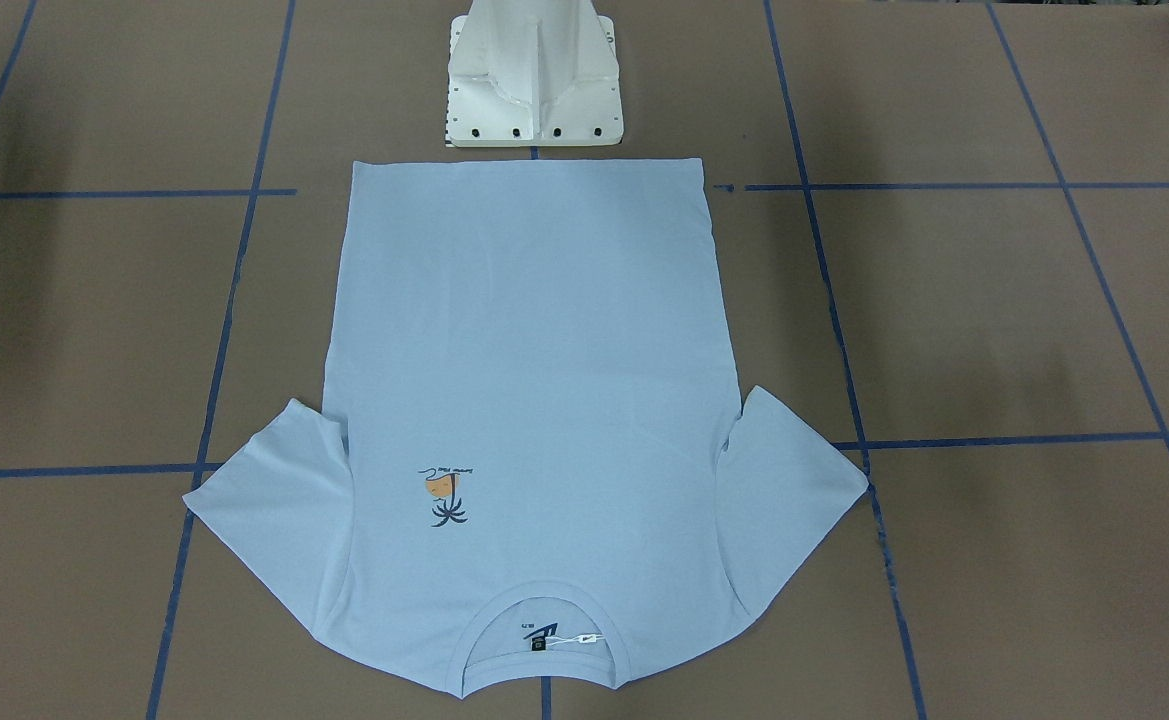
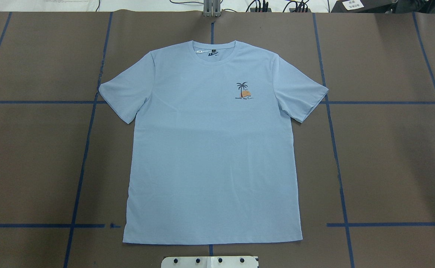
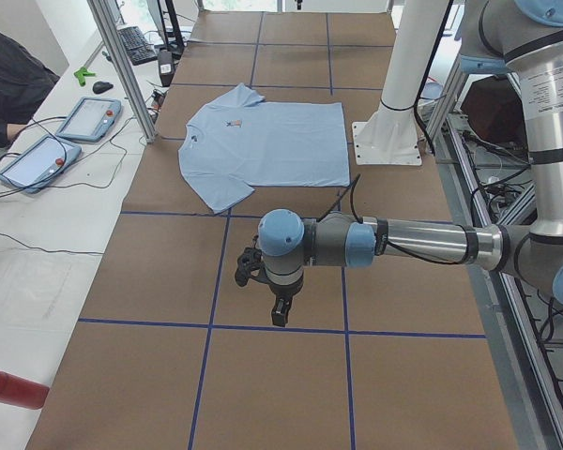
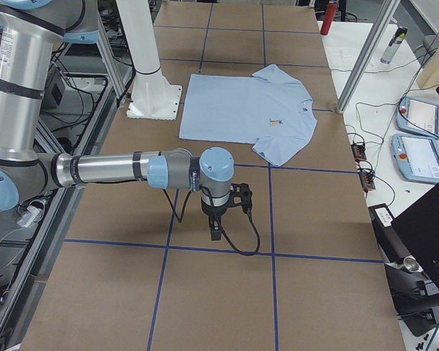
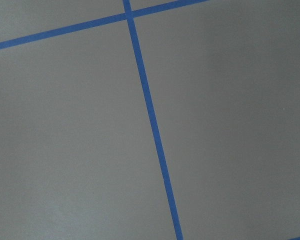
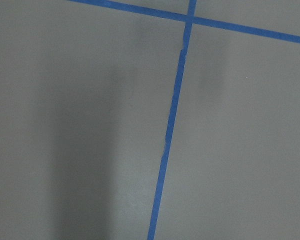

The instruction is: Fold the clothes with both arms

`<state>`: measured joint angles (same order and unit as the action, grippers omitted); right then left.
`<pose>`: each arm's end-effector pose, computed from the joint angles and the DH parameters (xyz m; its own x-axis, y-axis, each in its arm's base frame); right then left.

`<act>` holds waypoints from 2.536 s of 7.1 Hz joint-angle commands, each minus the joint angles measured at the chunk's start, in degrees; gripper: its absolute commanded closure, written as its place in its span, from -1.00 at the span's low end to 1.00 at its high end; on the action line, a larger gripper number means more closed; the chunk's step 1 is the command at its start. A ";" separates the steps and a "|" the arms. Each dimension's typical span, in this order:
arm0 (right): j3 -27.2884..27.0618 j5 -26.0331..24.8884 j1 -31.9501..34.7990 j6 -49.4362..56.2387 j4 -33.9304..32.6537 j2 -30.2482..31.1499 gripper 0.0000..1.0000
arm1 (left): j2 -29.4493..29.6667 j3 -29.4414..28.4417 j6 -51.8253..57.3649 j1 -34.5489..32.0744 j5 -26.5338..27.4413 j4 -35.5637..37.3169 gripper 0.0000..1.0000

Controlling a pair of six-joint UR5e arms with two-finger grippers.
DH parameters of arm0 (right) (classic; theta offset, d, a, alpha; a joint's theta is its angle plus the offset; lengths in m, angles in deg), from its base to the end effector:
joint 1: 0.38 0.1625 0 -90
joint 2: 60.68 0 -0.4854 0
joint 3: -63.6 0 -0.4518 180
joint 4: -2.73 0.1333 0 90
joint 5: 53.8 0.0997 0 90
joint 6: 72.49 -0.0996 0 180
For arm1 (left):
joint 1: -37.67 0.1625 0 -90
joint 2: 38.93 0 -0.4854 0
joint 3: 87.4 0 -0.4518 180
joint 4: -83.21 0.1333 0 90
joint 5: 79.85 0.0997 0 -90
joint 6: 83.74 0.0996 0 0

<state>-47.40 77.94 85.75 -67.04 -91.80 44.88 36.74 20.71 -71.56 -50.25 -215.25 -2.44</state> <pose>0.0385 -0.4240 0.6600 0.7340 -0.1554 0.6611 0.1378 0.9873 0.0790 -0.0467 -0.4317 0.6739 0.6785 0.2288 -0.6981 -0.1836 0.9729 0.1405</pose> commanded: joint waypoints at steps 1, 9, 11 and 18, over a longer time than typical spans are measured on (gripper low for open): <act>-0.09 0.01 -0.09 -0.09 0.05 -0.09 -1.00 | 0.17 0.52 0.47 -0.05 -0.05 -0.22 -1.00; 0.35 0.36 -2.28 -0.70 0.57 -17.38 -1.00 | 4.40 4.48 0.56 -0.05 5.14 -11.70 -1.00; 3.67 2.10 -2.28 -0.79 7.05 -17.50 -1.00 | 7.19 0.11 -0.14 -0.31 5.14 -25.46 -1.00; 18.16 -11.79 -24.56 -47.93 44.39 -27.05 -0.99 | 7.03 0.53 -0.50 -0.32 4.79 -30.45 -1.00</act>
<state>-33.40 73.78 67.31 -106.47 -53.53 21.12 43.87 21.20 -72.06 -50.57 -210.44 -32.83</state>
